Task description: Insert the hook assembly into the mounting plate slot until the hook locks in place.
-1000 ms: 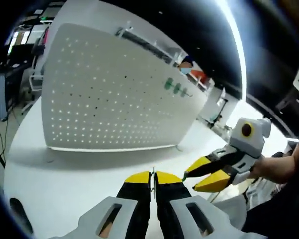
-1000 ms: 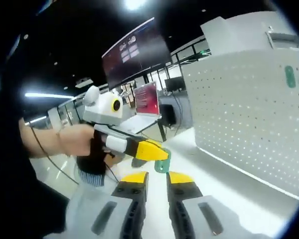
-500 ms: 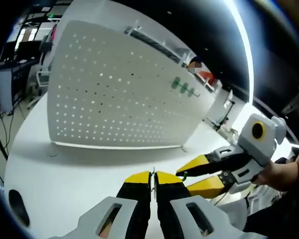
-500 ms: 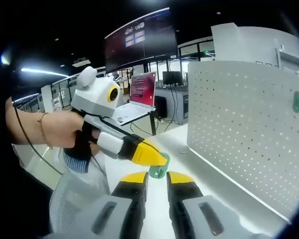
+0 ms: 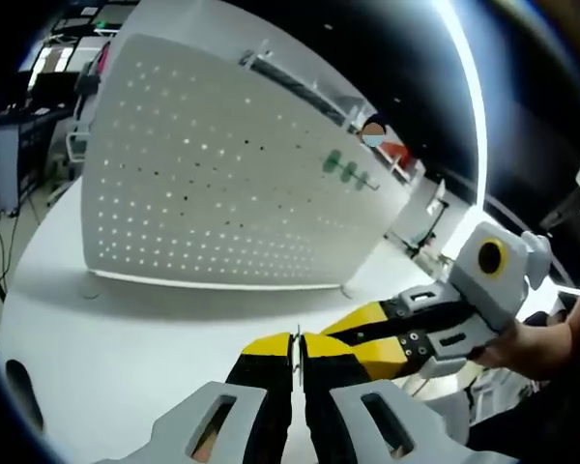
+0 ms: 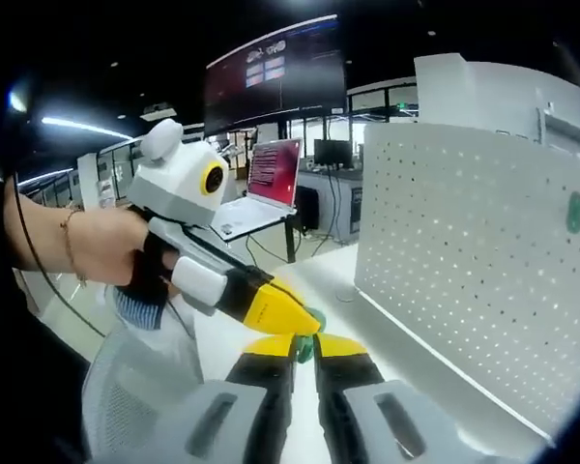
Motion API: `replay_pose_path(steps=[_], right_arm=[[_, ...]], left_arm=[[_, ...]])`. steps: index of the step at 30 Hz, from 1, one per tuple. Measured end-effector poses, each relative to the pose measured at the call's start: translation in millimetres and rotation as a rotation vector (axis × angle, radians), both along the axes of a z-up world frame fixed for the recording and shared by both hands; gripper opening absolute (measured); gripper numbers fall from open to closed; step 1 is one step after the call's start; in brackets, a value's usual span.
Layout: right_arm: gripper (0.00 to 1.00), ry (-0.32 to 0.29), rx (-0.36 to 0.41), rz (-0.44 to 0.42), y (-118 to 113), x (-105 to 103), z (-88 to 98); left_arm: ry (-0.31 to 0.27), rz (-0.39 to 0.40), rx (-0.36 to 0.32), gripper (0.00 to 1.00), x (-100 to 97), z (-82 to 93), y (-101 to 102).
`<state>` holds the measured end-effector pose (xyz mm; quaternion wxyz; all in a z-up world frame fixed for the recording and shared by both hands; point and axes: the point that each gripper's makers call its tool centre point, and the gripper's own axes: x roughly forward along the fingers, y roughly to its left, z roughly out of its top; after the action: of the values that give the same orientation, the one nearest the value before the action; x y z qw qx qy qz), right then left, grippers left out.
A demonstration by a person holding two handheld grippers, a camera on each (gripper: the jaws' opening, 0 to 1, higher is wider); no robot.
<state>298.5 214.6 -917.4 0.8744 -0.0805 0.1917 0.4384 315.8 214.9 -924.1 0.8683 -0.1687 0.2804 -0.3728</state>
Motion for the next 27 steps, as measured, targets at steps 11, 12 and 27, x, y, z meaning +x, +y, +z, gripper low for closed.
replay_pose_path(steps=[11, 12, 27], right_arm=[[0.02, 0.0, 0.012, -0.004, 0.8, 1.3, 2.4], [0.02, 0.003, 0.013, -0.004, 0.7, 1.3, 2.3], [0.02, 0.031, 0.046, 0.006, -1.3, -5.5, 1.4]], left_arm=[[0.003, 0.012, -0.014, 0.01, -1.1, 2.8, 1.2], [0.003, 0.012, -0.014, 0.01, -1.2, 2.6, 1.1], [0.033, 0.015, -0.069, 0.01, -7.0, 0.9, -1.4]])
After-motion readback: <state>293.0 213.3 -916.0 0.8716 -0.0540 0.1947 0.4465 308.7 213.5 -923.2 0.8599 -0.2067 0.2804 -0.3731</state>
